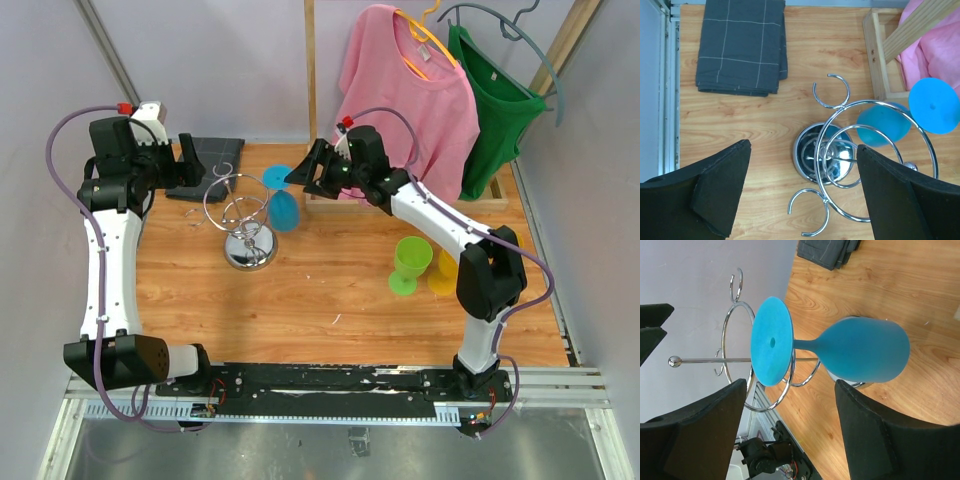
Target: Take the wine glass off the wine glass rack
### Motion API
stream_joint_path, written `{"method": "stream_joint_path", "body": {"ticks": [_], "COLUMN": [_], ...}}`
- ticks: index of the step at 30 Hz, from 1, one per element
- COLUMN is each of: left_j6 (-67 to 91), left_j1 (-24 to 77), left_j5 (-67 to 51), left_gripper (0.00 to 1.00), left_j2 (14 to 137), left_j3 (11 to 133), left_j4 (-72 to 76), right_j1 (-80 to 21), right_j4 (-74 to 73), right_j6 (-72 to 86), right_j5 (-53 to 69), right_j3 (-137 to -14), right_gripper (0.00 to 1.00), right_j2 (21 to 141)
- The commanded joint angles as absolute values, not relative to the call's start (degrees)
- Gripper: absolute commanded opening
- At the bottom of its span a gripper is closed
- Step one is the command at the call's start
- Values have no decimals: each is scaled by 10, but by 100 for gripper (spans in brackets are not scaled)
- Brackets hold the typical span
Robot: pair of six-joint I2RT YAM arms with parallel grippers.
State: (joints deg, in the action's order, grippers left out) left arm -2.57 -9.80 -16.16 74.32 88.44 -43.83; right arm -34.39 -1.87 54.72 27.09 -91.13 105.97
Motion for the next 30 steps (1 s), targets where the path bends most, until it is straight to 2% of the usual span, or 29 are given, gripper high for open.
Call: {"method": "stream_joint_path", "body": {"ticks": [1, 5, 20, 30], "left_j6": [-26, -23, -27, -29], "left_j1": [-103, -104, -103, -103], "left_j5": [-180, -187, -195, -202], "left_gripper": [94, 99, 99, 99], "left_j2": [733, 738, 743, 744], "left_j3": [890, 891, 889, 887], "left_j4": [-431, -432, -433, -433], "right_j1": [-350, -350, -350, -349], "right_j4": [0, 8, 31, 63], "right_j6": [552, 553, 565, 588], "right_j5": [279, 281, 299, 307], "right_j3": [-933, -927, -939, -932], "right_gripper": [71, 67, 56, 43], "right_j2": [1053, 1052, 1076, 1089]}}
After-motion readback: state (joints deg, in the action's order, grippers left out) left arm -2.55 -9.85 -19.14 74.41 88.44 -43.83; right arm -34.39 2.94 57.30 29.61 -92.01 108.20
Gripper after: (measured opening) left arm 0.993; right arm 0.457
